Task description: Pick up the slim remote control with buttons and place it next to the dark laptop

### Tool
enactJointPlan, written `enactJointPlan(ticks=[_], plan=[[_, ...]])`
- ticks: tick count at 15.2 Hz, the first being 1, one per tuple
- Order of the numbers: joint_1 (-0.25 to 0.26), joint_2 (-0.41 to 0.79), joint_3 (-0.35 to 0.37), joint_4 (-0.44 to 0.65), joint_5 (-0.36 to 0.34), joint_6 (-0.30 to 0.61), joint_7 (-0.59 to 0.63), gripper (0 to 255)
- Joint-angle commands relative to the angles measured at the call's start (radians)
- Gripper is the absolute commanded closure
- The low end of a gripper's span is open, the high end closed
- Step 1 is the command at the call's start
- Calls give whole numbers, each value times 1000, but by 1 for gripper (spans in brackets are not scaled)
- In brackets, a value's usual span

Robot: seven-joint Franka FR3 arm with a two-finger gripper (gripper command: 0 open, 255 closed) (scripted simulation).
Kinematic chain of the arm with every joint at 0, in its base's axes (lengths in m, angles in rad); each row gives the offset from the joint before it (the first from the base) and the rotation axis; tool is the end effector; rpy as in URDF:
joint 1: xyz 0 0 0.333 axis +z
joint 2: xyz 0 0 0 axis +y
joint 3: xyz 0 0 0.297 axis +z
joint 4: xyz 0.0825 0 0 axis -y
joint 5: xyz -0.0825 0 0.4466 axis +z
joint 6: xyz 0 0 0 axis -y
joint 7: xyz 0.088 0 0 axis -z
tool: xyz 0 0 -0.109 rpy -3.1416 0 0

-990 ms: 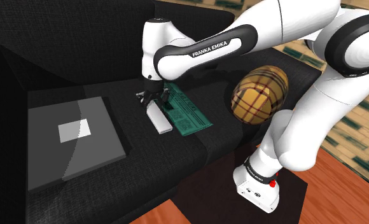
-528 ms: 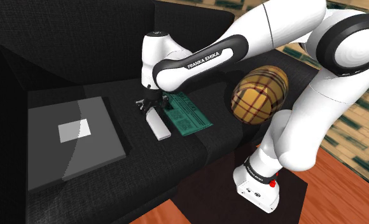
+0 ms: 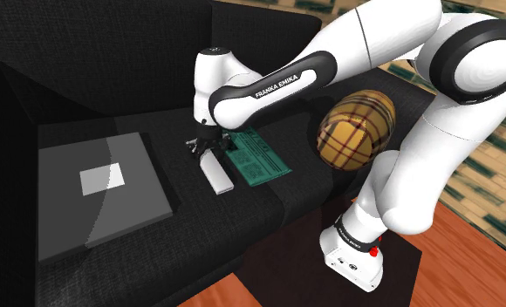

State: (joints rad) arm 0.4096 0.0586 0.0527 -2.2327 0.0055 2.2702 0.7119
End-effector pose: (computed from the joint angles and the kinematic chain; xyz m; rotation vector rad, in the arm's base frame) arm 0.5150 0.2569 0.2812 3.1107 -0.3960 -0.0337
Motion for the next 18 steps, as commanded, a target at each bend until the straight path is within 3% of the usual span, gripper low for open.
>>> enactJointPlan(ticks=[1, 6, 10, 18], plan=[[0, 0, 0, 0, 0, 0, 0, 0], [0, 0, 0, 0, 0, 0, 0, 0], [-1, -64, 0, 61, 4, -125, -3, 0], [-1, -64, 0, 61, 4, -125, -3, 0]])
